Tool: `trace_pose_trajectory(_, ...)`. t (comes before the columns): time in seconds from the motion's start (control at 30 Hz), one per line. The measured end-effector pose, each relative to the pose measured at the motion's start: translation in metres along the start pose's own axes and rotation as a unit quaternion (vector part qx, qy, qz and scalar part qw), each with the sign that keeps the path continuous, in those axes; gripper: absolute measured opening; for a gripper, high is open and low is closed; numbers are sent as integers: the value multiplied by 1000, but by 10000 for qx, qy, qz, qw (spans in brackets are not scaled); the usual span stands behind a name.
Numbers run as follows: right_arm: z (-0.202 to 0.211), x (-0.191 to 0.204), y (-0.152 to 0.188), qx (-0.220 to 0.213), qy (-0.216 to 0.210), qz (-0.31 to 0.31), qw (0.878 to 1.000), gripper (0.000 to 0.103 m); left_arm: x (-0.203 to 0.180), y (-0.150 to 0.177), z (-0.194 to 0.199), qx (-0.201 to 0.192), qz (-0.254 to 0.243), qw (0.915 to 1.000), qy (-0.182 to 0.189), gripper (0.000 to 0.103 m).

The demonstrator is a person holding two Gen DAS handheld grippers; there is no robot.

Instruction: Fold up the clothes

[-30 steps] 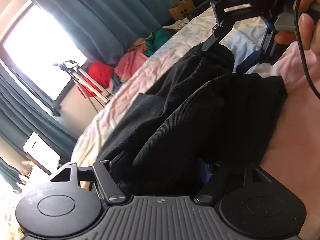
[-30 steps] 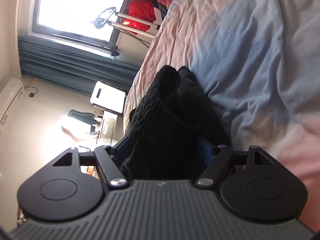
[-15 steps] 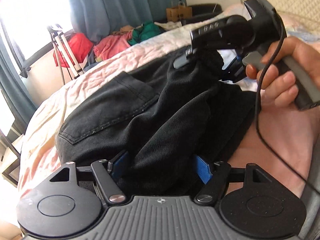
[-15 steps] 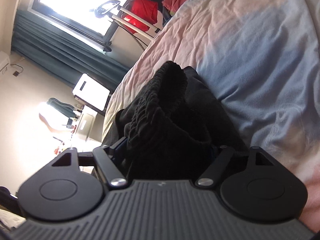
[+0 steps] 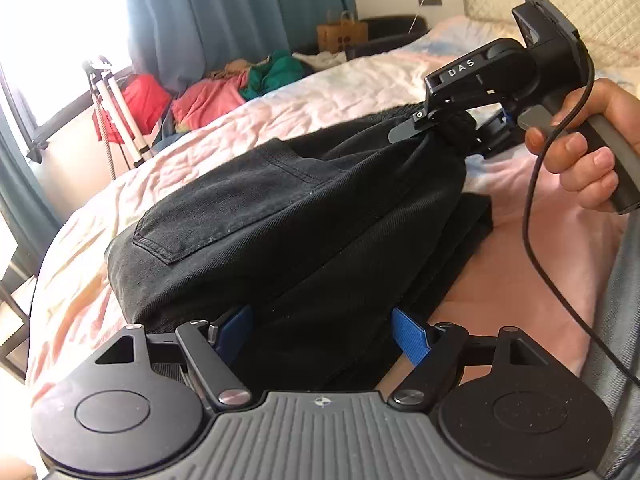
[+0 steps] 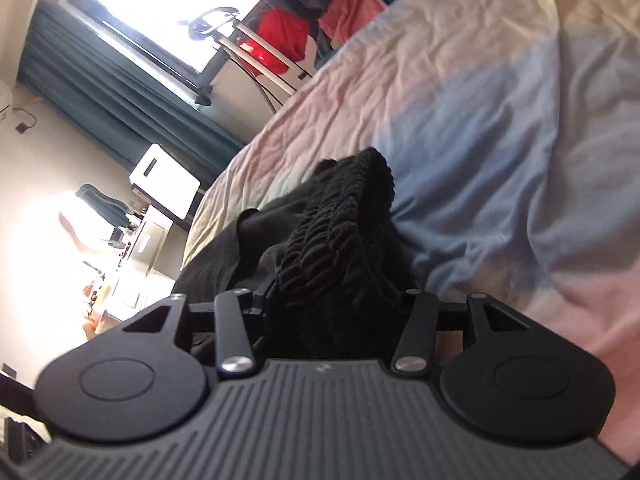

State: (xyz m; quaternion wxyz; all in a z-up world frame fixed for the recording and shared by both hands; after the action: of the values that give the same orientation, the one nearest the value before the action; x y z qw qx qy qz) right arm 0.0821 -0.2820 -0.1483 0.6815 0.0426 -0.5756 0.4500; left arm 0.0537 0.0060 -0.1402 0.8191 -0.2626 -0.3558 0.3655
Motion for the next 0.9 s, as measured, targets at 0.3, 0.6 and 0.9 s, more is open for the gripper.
trace_pose_trajectory(0.3, -3, -19, 9, 350, -79, -557, 9978, 89, 17, -14, -15, 337, 743, 9966, 86, 75)
trace_pose_trajectory(0.6, -26, -34, 16, 671, -574, -1092, 9901, 100, 36, -17, -16, 449, 1389, 9888, 298, 70)
trace_pose_trajectory(0.9, -2, 16, 3, 375, -1848, -613, 9801, 101, 31, -16, -20, 507, 1372, 9892, 70, 79)
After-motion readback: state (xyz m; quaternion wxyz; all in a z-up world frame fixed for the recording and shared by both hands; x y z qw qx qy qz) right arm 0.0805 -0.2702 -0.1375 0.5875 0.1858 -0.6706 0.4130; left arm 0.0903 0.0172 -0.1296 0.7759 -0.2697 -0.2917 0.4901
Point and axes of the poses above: each gripper's, at about its wrist camera, not at the fingertips, and z roughly against the way its jaws point, x to its left, y to its underside, the point moved 5 cm from there along -z, roughly the way its jaws point, and after that the axes turned 11 degrees about -y, right-handed, at the moved point
